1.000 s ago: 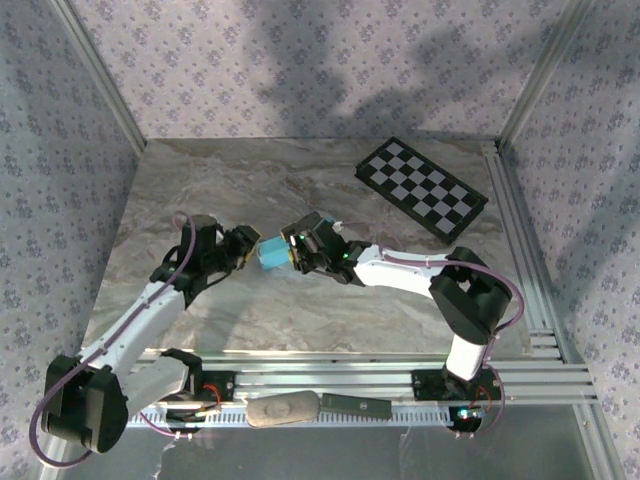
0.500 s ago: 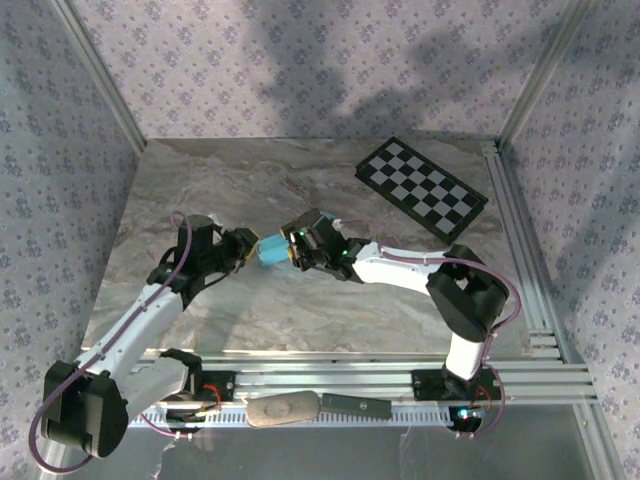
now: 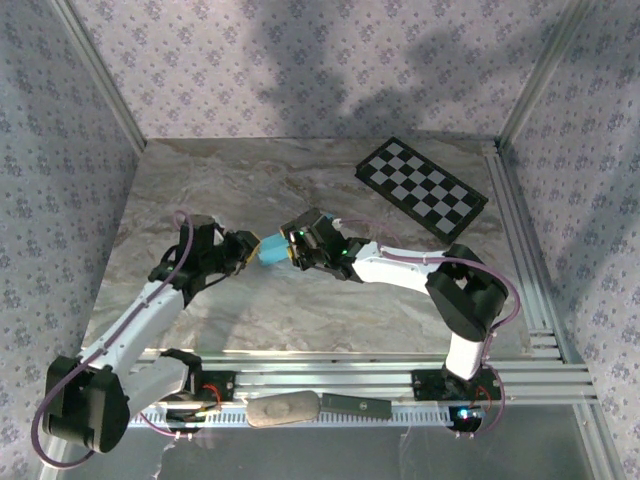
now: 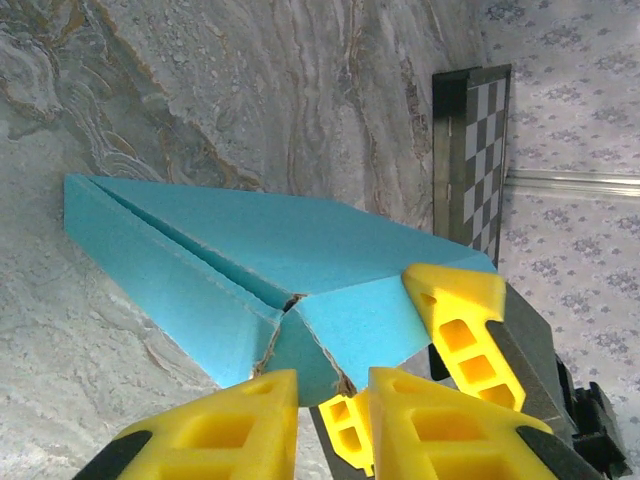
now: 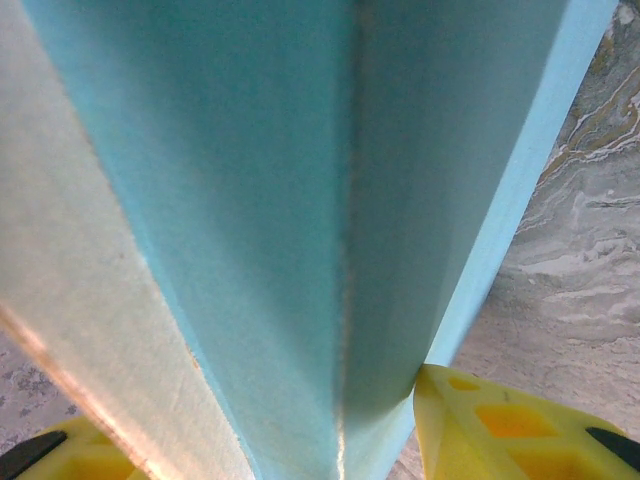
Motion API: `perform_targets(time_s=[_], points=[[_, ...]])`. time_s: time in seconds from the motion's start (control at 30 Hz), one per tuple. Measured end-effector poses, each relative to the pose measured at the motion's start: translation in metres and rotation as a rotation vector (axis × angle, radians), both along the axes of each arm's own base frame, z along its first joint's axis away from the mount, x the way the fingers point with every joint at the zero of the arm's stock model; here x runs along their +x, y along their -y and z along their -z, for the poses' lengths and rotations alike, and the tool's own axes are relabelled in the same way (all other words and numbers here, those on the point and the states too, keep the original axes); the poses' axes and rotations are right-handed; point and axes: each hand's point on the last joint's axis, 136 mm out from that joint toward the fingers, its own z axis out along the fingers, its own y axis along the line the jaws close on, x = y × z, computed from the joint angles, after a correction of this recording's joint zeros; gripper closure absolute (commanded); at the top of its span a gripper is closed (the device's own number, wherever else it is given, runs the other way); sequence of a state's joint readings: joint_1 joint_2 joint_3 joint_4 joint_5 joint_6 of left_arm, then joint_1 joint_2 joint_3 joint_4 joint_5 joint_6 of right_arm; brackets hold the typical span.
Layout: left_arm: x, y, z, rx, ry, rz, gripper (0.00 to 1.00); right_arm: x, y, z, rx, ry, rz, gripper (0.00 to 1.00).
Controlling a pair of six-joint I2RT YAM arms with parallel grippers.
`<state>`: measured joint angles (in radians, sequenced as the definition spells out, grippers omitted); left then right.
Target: Fold the paper box
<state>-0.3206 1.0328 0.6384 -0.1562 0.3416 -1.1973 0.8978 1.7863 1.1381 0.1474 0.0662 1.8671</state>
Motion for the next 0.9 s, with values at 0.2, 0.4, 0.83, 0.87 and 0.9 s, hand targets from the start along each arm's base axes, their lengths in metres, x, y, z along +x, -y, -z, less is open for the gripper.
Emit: perform_targets(time_s=[0.2, 0.4, 0.83, 0.87, 0.9], points=[[0.000, 0.001, 0.001, 0.002, -0.003, 0.005, 0.79, 0.001, 0.000, 0.000, 0.001, 0.000, -0.001, 0.51], [0.001, 0.001, 0.003, 0.012, -0.004, 0.012, 0.83, 0.002, 0.000, -0.001, 0.002, 0.000, 0.000, 0.51], [0.012, -0.004, 0.003, 0.049, 0.010, 0.025, 0.89, 0.011, -0.003, -0.002, -0.005, -0.024, -0.005, 0.52], [0.013, -0.004, 0.003, 0.053, 0.011, 0.026, 0.89, 0.012, -0.004, -0.002, -0.006, -0.027, -0.005, 0.52], [0.013, -0.004, 0.003, 0.055, 0.012, 0.027, 0.89, 0.012, -0.004, -0.002, -0.008, -0.030, -0.005, 0.52]])
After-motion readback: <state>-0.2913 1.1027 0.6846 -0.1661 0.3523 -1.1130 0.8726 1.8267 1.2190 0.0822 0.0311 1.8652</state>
